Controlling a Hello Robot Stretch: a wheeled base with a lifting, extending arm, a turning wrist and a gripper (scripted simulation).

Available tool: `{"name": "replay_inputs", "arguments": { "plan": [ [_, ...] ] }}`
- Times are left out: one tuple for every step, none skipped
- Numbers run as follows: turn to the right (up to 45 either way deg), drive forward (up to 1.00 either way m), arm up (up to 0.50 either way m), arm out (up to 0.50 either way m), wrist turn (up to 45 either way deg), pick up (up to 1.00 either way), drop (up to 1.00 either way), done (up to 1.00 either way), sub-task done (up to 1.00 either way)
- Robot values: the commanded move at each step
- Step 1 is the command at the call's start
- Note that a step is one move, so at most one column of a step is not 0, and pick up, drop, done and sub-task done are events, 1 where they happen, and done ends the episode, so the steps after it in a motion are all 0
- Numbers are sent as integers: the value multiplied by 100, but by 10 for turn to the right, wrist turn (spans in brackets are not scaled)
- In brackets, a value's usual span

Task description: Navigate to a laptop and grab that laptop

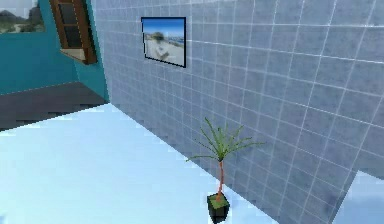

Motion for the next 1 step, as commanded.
{"name": "replay_inputs", "arguments": {
  "plan": [
    [0,0,0,0,0,100,0,0,0]
  ]
}}
